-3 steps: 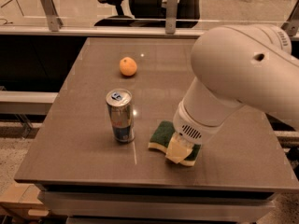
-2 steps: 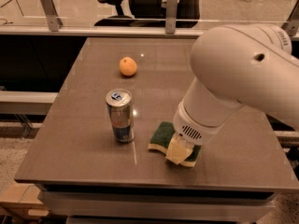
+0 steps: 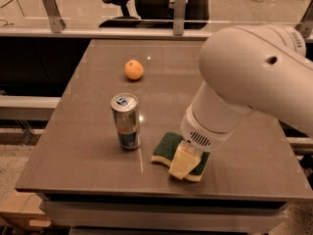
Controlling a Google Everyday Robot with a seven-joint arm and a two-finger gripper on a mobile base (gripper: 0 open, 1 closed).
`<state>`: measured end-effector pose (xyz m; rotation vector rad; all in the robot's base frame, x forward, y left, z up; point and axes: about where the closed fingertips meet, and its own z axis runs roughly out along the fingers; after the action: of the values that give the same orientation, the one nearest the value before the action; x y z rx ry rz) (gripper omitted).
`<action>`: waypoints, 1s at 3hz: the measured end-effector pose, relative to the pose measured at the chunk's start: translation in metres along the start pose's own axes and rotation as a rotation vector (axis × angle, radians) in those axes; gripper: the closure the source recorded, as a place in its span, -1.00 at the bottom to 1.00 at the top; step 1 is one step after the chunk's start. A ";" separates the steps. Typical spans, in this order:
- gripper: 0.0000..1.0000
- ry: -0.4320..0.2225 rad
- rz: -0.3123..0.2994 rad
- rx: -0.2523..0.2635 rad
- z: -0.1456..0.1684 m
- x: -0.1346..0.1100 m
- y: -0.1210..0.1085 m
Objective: Move sponge near redbull can
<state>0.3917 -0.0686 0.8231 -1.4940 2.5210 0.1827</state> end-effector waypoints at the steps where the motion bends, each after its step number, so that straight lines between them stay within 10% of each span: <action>1: -1.00 0.000 -0.001 0.002 -0.001 0.000 0.001; 3: -1.00 0.010 -0.039 0.029 -0.025 -0.008 -0.003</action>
Offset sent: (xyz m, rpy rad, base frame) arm -0.0005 0.0002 0.0008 -0.0010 -0.0021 0.0005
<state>0.3949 -0.0683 0.8498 -1.5359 2.4885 0.1331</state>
